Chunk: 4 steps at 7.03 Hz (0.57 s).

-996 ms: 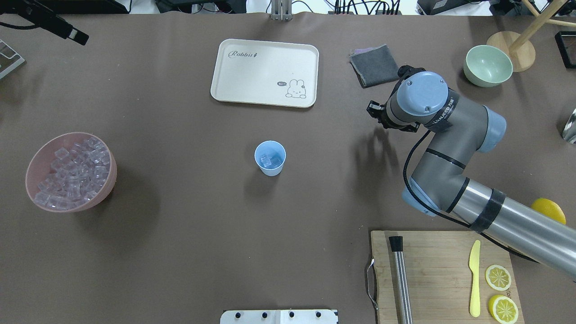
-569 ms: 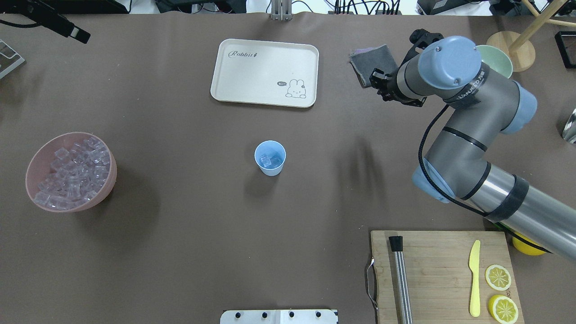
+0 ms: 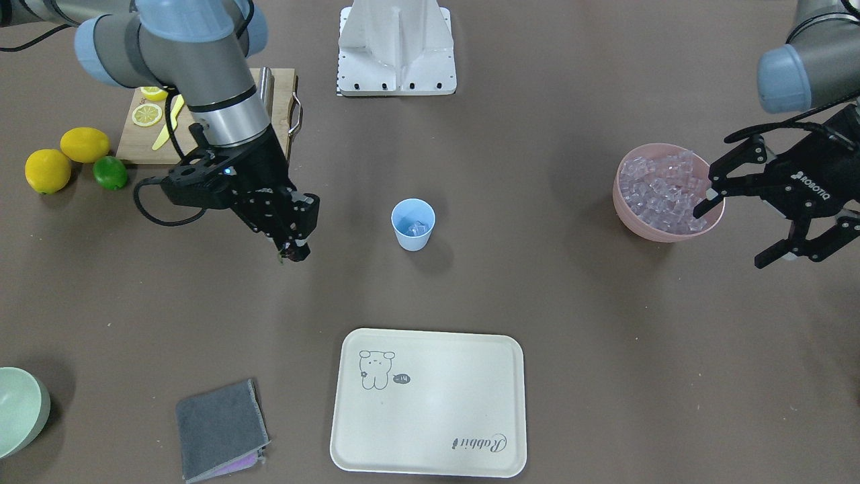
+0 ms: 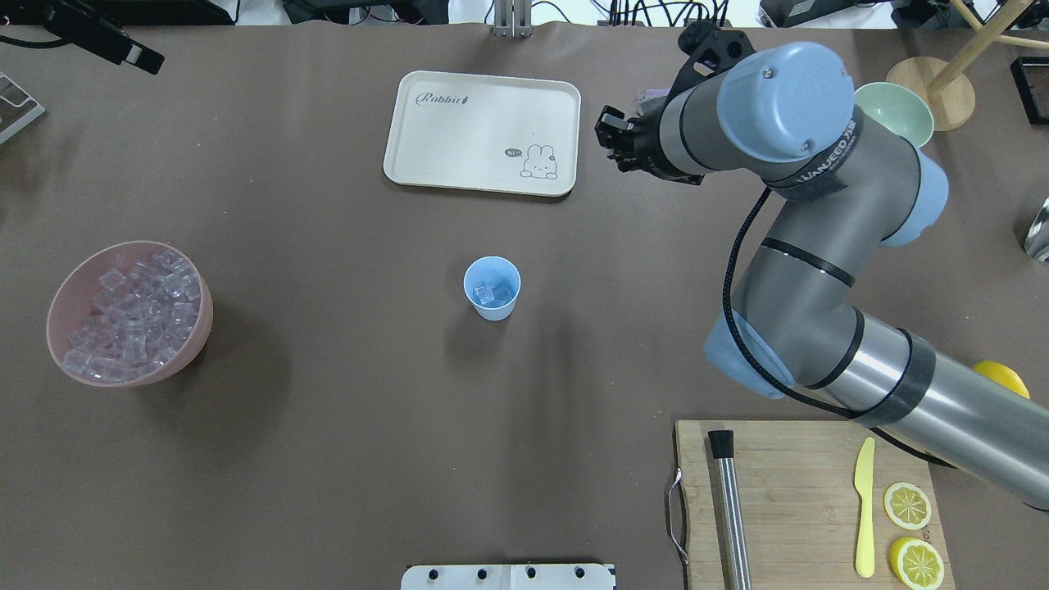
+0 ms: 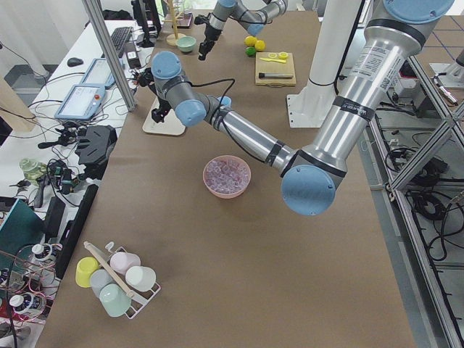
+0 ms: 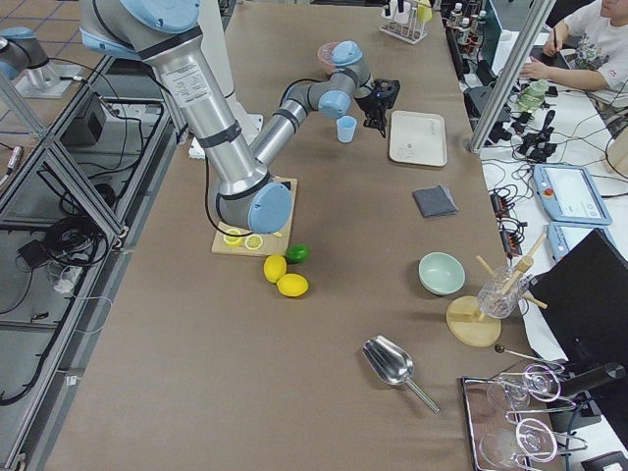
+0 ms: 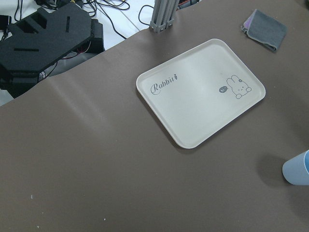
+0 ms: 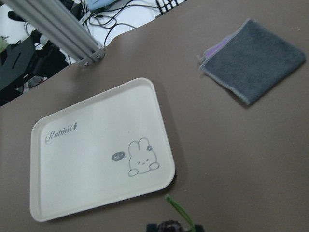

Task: Put ice and cherries in cup
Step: 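Lift the cherries with the right gripper and carry them over the cup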

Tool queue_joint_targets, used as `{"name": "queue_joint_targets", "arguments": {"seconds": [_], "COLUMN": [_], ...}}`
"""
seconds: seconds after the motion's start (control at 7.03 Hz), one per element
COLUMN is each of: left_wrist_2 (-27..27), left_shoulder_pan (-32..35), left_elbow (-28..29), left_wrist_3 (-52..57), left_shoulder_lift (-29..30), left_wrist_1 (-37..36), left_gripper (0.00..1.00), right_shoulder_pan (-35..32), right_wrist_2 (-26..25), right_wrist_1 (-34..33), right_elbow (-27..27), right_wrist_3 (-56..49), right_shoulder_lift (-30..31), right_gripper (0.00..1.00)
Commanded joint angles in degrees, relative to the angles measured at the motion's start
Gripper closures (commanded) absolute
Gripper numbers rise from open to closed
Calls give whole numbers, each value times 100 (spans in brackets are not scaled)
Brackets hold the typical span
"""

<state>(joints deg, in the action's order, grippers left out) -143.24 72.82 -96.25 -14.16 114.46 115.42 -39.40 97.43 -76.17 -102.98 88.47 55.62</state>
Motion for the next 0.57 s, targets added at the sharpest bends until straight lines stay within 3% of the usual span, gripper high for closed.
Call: {"name": "queue_joint_targets", "arguments": {"seconds": [0.0, 0.14, 0.43], "left_wrist_2": [163, 199, 287], "left_shoulder_pan": [4, 4, -4], "left_elbow": [1, 1, 1], "left_wrist_3": [1, 10, 18], "left_shoulder_lift": [15, 15, 50], "left_wrist_1": [85, 85, 85], "left_gripper": [3, 3, 3], "right_shoulder_pan": [666, 1096, 1363], "right_wrist_2": [-301, -886, -971], "right_wrist_1": [32, 50, 50], "right_elbow": [145, 373, 821], "right_wrist_3": [-5, 21, -14], "right_shoulder_lift": [-330, -471, -701], "right_gripper": [100, 100, 100]}}
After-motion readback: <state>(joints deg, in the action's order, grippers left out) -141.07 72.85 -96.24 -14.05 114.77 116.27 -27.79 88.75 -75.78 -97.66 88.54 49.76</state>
